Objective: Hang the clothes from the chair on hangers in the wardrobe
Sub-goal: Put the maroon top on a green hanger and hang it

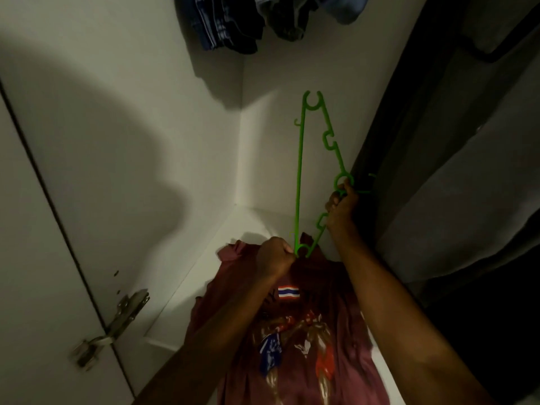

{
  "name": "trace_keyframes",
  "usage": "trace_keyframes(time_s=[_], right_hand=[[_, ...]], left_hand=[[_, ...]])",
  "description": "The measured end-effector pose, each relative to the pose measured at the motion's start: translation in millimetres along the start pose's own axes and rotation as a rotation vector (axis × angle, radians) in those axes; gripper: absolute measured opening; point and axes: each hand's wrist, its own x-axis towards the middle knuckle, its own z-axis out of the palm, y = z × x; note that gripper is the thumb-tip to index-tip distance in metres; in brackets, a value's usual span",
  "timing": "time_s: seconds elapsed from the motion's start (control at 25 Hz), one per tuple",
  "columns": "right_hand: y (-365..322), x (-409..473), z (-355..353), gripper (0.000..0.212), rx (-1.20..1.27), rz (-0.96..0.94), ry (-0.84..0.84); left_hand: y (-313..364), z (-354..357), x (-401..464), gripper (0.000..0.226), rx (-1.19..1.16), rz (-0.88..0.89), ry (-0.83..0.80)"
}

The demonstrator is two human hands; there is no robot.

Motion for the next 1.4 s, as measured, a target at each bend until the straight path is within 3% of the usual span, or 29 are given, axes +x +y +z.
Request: trace_keyframes(time_s=[0.12,0.2,0.32,0.44,0.6,0.76,0.84,0.92,1.0,1.24,1.4], right_hand=[[-16.6,15.7,-1.7,0.037,0.042,-0.002,-0.064],[-23.8,25.9,-4.6,0.032,0.069,-0.011,-0.109],[-28.7,32.6,-8.8,0.031,0.075,0.001,-0.118],[-25.4,37.7,-14.2,0.040,0.072,0.051,-0.122],[-8.1,46.9,-19.7,0.035,0.020,0.111,-0.135],[8.2,43.0,-15.3,0.038,0.055,0.119,-0.261],[10.7,40.4,-8.8,0.036,0.078,0.092,-0.307],[10.2,43.6,-4.1,0.035,0.092,0.073,-0.324],[9.4,48.9,-3.8,0.035,0.079,0.074,-0.295],[16.7,44.8,1.6,0.034,0.009,0.143,-0.240],[35.1,39.4,-1.0,0.044,-0.015,0.223,-0.228]], left_hand=[[14.9,16.4,6.4,0.025,0.243,-0.016,-0.079],[27.6,20.2,10.2,0.023,0.240,-0.062,-0.150],[38.2,20.0,17.7,0.019,-0.061,-0.152,-0.376],[31.3,15.1,17.5,0.032,-0.396,-0.121,-0.686],[5.3,8.7,9.7,0.061,-0.814,-0.122,-0.613],[-3.2,-5.9,19.5,0.075,-0.890,-0.015,-0.608],[1.2,-17.6,29.5,0.074,-0.894,-0.090,-0.577],[2.1,-24.2,30.7,0.067,-0.791,-0.182,-0.404],[-5.7,-21.3,23.4,0.052,-0.523,-0.193,-0.260],[-5.9,-23.0,-4.5,0.045,0.234,0.201,-0.410],[-0.2,-48.6,-13.5,0.043,0.390,0.211,-0.450]])
